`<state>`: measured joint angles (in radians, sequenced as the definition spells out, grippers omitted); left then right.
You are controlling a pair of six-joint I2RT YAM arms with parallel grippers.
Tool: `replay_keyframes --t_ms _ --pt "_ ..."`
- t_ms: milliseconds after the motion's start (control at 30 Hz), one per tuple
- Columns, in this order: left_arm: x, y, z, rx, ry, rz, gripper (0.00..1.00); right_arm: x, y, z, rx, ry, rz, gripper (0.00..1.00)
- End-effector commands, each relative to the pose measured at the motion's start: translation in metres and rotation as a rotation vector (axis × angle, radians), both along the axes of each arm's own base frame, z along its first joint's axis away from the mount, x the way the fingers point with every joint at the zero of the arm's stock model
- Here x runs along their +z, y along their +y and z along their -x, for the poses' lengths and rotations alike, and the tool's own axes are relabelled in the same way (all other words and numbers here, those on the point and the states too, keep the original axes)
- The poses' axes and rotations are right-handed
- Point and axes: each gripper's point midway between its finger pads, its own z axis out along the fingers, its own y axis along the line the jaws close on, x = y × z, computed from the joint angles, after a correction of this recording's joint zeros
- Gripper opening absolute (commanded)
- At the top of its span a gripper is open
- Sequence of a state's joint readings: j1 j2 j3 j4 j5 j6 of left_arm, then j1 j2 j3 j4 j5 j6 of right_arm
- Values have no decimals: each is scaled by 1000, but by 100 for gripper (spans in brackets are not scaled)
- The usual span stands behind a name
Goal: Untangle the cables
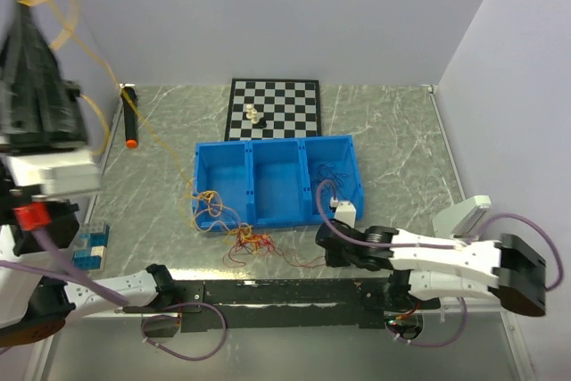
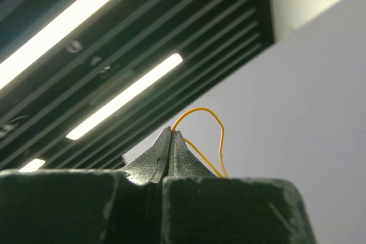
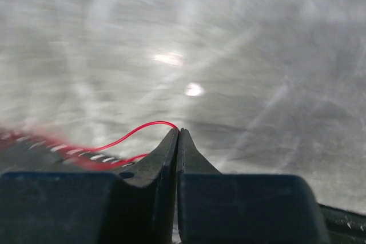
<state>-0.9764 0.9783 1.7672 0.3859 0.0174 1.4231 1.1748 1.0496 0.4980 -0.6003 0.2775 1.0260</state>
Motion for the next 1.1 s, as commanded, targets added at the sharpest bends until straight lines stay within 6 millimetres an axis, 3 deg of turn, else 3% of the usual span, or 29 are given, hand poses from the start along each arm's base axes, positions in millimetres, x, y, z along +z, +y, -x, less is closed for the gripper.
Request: replay_keyframes --t_ms 0,100,167,400,633,800,933,1067 --pt "-38 -39 -10 -63 56 -180 1 70 36 -26 144 -242 -216 14" --pt "-64 -59 -13 -83 71 -278 1 119 61 -33 257 -363 -341 40" --pt "-75 -69 -17 -95 86 -309 1 140 75 -34 328 -418 -381 52" --pt "-84 -81 -26 -119 128 -340 1 195 121 -39 488 -577 -523 68" --pt "-86 -88 -31 -121 144 -357 1 232 171 -53 587 -708 -583 73" --pt "-91 -92 -33 -118 154 -374 1 259 201 -53 653 -744 -652 74" --pt "-92 -94 -34 -121 156 -377 1 259 212 -54 678 -762 -666 73" --pt "-91 -95 -34 -121 151 -378 1 242 224 -52 709 -716 -654 72"
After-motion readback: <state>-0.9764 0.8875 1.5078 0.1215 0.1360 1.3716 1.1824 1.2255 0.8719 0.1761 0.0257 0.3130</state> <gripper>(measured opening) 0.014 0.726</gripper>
